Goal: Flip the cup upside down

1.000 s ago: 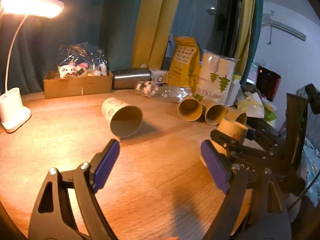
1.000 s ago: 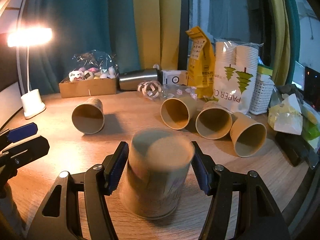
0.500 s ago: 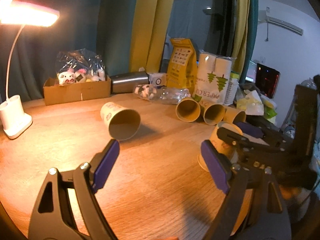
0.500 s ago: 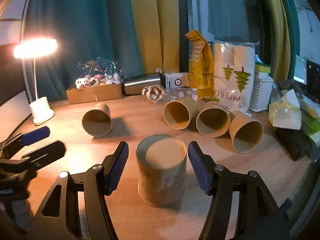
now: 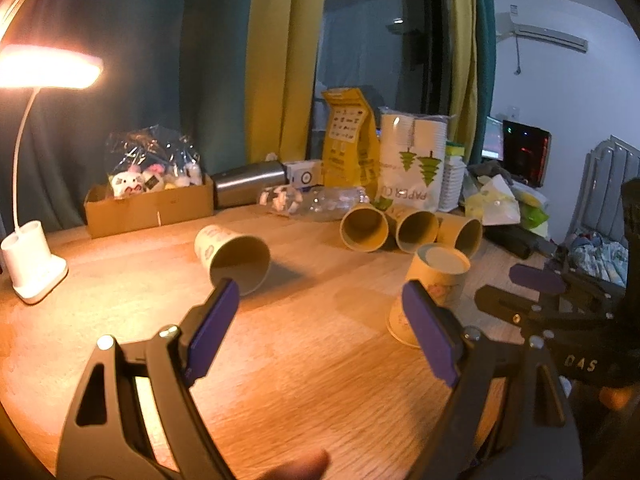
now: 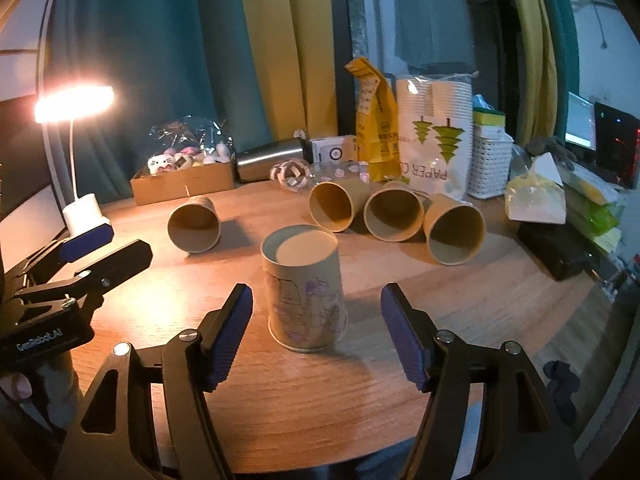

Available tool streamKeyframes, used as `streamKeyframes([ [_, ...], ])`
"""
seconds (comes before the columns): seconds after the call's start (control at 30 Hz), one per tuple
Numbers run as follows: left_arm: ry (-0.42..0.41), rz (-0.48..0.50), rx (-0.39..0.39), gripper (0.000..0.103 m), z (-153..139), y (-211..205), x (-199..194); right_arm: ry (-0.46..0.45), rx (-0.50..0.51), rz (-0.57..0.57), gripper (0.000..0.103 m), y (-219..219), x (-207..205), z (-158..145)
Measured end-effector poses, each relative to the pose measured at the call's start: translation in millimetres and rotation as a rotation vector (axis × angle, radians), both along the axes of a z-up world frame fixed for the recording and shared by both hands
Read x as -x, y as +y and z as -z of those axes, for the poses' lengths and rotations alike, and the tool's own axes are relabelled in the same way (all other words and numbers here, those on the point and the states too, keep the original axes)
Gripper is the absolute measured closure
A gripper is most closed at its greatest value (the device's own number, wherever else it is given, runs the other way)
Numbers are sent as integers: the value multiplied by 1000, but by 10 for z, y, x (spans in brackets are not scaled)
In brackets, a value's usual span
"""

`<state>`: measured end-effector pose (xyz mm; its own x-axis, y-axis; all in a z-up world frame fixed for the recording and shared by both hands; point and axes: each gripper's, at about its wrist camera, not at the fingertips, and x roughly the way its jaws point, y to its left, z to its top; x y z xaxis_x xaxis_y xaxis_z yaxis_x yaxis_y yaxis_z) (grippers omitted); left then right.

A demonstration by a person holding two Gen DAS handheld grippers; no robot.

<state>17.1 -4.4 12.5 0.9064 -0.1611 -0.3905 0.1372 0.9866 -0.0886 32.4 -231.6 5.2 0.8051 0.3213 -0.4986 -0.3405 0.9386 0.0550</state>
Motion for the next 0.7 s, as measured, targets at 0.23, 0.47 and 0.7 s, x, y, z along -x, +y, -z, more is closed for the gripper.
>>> streamKeyframes([
  [0.23,-25,8,-33,18,-18,-71,50,-1,-7,11,33,-38,25,3],
  [0.47,-45,27,-41,2,-29,-109,82,4,-18,14,33,-54,44,6],
  [0.7,-49,29,-45,2,-28,-142,94,6,-19,18,33,-52,48,3],
])
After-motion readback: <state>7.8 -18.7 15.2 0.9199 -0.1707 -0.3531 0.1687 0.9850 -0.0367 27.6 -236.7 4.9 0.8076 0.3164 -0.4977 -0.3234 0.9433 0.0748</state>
